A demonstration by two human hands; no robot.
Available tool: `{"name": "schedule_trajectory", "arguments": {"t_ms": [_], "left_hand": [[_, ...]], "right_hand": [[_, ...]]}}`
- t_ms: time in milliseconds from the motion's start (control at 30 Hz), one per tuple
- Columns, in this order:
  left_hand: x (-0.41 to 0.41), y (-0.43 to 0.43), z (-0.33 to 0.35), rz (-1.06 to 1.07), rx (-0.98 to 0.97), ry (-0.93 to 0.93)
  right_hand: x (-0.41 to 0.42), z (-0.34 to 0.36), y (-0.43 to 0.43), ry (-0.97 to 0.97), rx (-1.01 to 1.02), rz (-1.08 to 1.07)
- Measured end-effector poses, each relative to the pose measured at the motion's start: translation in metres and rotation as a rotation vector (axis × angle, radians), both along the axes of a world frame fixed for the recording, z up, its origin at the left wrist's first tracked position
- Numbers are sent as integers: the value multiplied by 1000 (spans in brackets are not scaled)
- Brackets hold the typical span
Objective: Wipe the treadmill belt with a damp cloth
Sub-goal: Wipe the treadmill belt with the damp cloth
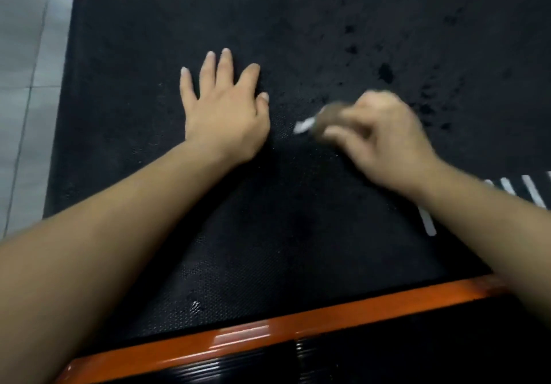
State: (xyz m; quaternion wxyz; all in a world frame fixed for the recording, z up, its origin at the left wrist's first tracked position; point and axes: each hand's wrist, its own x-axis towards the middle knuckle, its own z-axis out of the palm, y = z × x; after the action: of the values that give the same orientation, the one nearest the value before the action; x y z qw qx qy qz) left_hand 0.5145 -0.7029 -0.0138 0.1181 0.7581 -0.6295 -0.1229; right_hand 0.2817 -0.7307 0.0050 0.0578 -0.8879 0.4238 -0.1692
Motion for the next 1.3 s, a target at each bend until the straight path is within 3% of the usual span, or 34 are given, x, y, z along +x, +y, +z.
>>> {"name": "schedule_trajectory", "arguments": {"t_ms": [67,100,200,267,333,433,567,633,700,800,867,967,1033,1100,1167,1300], "left_hand": [[-4,-14,1,48,-30,38],[-7,-21,2,75,-29,54],[-11,-36,0,122,0,-2],[-11,-36,-3,125,11,-47],[-11,-34,-5,125,17,-57],[-13,-34,-5,121,36,-85],[-13,-34,-5,122,46,-119],[-13,-33,-5,124,52,-124],[-14,-34,-3,112,72,-116],[-12,-34,-3,104,82,-121],[-13,-35,-5,102,78,-134],[-14,-35,-6,101,81,-167],[-15,-35,-6,100,96,-179],[-16,-36,-6,101,103,-184],[-16,-37,-6,96,110,-194],[-16,-37,-7,102,109,-205]], "right_hand": [[-6,-5,-29,-77,-6,-228],[-4,-8,-22,-85,-4,-229],[5,-10,29,-64,101,93],[-1,-5,15,-16,92,228],[1,1,-41,-9,-14,104],[6,0,-91,-88,41,-164],[15,-10,-19,-85,106,169],[10,-5,-32,-26,91,223],[14,1,-80,-31,5,64],[21,0,-119,-93,41,-187],[24,-7,-92,-70,-1,-72],[16,-6,-67,-73,130,157],[26,-3,-106,-61,6,80],[38,3,-151,-89,5,-141],[50,-4,-160,-98,-7,-220],[52,-12,-121,-71,16,76]]}}
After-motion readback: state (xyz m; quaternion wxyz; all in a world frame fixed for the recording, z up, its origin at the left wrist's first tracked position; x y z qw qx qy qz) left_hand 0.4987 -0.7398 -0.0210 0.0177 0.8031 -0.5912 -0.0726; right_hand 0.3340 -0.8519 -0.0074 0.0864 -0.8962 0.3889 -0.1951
